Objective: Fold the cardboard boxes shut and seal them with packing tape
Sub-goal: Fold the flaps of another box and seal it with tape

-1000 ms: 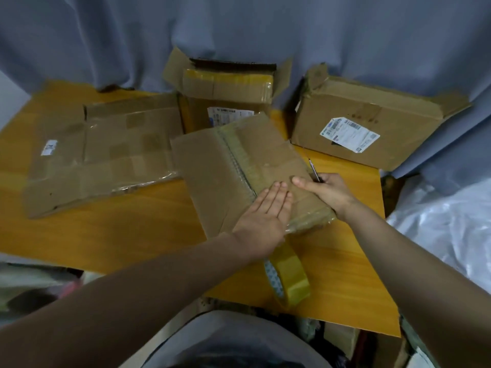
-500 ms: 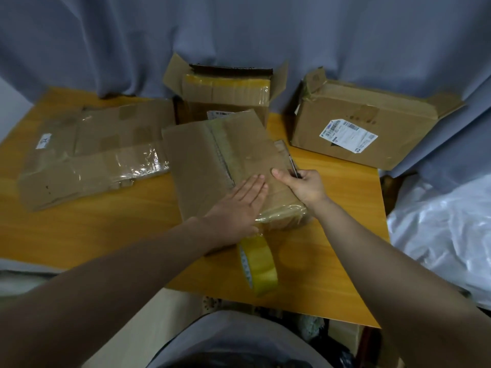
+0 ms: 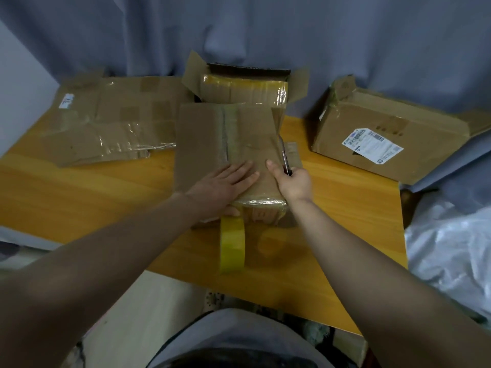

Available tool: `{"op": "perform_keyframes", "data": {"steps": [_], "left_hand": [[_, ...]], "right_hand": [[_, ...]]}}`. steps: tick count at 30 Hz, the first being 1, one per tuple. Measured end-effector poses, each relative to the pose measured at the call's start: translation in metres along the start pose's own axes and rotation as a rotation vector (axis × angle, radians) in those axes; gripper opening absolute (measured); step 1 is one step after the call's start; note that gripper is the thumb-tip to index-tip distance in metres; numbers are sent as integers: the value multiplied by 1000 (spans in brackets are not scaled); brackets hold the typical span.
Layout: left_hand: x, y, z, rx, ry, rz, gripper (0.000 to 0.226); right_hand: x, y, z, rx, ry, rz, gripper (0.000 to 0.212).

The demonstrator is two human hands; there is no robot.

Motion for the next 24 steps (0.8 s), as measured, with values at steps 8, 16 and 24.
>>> {"op": "perform_keyframes", "data": {"steps": [8, 16, 24], "left_hand": [[0, 5, 1, 213, 12, 38, 105], [11, 65, 1, 576, 186, 529, 50], [-66, 87, 23, 955, 1076, -169, 76]], "right_hand": [[6, 9, -38, 278, 531, 8, 39], [-21, 22, -62, 462, 619, -242, 19], [-50, 40, -61, 468, 612, -710, 88]]}}
Point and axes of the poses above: each hand's wrist, its own y-axis away from the middle knuckle, its own x-axis out of the back of the hand, z = x × y, the point moved 7 cm from there along -y, towards the middle knuckle, and after that the axes turned 12 degrees about x, right-handed, at the moved point
